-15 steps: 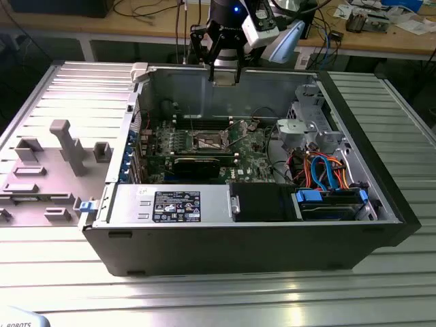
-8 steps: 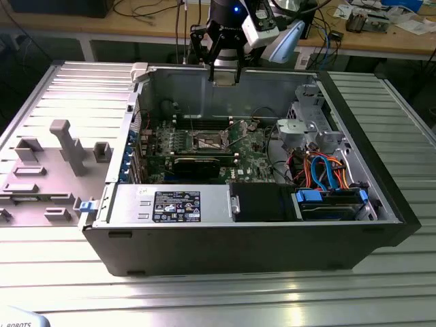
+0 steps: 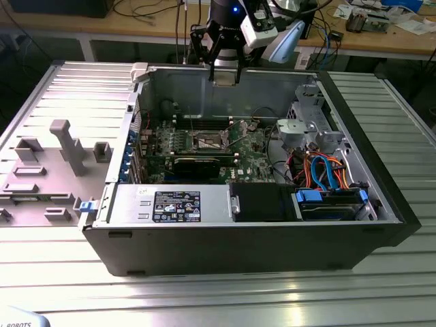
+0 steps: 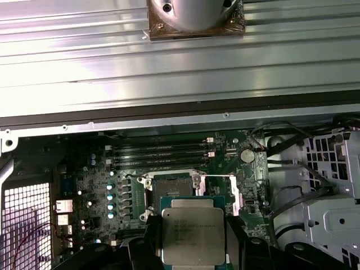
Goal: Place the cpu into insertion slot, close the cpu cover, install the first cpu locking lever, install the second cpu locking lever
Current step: 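Place the cpu into insertion slot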
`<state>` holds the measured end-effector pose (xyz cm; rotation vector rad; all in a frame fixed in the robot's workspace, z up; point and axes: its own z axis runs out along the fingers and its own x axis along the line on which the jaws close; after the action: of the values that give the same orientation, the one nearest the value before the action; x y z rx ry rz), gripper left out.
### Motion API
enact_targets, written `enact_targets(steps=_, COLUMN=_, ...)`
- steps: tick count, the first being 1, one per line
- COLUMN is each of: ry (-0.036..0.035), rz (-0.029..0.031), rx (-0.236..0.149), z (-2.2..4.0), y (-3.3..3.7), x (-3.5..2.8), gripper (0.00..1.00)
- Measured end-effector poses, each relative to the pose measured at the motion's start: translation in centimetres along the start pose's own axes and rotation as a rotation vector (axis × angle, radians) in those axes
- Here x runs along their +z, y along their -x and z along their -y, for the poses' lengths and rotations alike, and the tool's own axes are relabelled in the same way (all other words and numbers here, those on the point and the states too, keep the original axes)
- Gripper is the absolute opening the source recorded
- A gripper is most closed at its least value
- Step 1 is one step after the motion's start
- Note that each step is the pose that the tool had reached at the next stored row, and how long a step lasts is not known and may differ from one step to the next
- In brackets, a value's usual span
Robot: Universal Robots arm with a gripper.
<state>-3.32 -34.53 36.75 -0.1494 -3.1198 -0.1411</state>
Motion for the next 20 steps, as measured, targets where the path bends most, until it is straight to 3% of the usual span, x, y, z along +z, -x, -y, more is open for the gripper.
enact_targets(steps=2, ry=0.0002, rz=0.0014, rx=0.016, z=0.0, y=0.0, x=0.0, gripper=0.54)
enact_targets(steps=12, ry=0.0004, rz=0.0016, rx=0.018, z=0.0, y=0.0, x=0.0, gripper=0.54)
enact_targets(steps=20, ry=0.0008, rz=0.0038, rx=0.042, z=0.0, y=-0.03, x=0.0, gripper=0.54)
